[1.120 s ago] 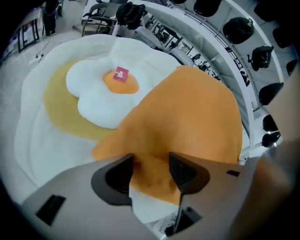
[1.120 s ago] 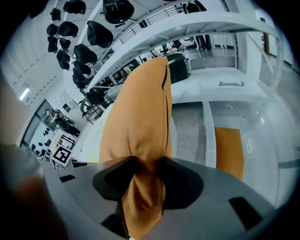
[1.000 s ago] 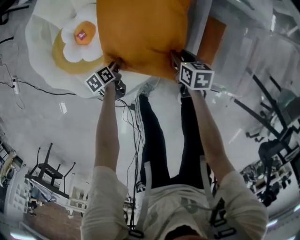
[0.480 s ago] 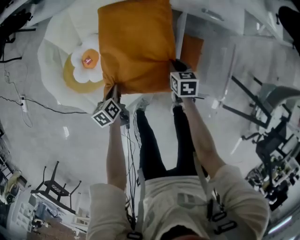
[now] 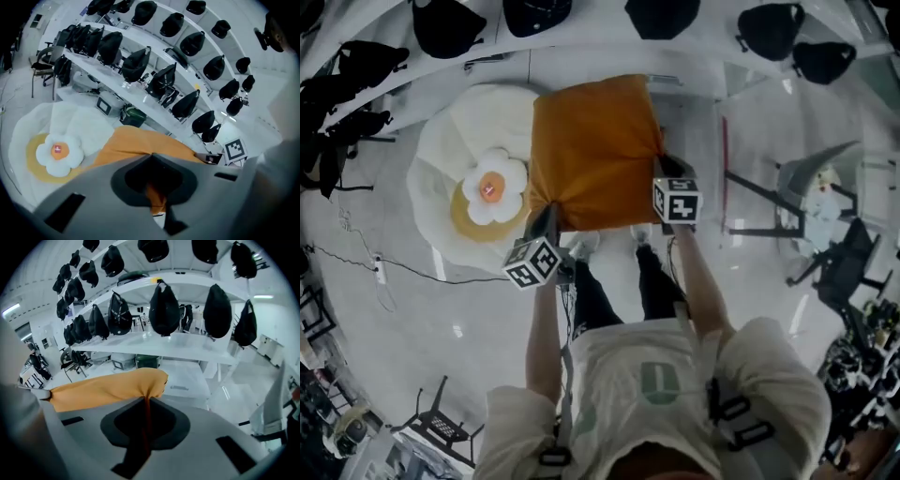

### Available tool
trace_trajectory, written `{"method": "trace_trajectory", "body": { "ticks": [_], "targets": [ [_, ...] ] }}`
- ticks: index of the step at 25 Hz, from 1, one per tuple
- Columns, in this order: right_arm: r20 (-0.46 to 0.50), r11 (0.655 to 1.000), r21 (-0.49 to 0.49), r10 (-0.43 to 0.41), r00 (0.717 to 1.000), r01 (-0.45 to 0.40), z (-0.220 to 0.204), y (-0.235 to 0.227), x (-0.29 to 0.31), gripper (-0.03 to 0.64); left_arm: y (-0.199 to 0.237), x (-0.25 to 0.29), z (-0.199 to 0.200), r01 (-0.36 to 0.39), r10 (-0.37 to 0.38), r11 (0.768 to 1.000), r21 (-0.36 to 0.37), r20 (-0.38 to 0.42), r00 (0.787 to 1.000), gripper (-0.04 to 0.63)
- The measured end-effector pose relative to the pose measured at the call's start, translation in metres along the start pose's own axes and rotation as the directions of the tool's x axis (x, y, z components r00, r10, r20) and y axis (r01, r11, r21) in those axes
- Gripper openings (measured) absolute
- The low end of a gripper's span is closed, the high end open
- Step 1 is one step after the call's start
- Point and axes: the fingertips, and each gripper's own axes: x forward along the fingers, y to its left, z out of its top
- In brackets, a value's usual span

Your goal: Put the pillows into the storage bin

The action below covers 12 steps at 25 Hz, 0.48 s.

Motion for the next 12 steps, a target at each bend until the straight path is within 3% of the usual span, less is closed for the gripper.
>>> {"method": "trace_trajectory", "body": {
  "ticks": [4, 12],
  "targets": [
    [0.050, 0.996, 0.014, -0.092, 0.995, 0.091, 0.001, -0.074, -0.041, 0.032, -0.073, 0.024, -0.010, 0.096, -0.095, 0.995, 0.034, -0.035, 0.995, 0.009],
    [0.057, 0.980, 0.040, -0.195, 0.979, 0.193, -0.013, -0.216, -0.072, 0.032, -0.190, 0.091, -0.047, 0.197, -0.188, 0.978, 0.067, -0.116, 0.975, 0.009]
  ]
}}
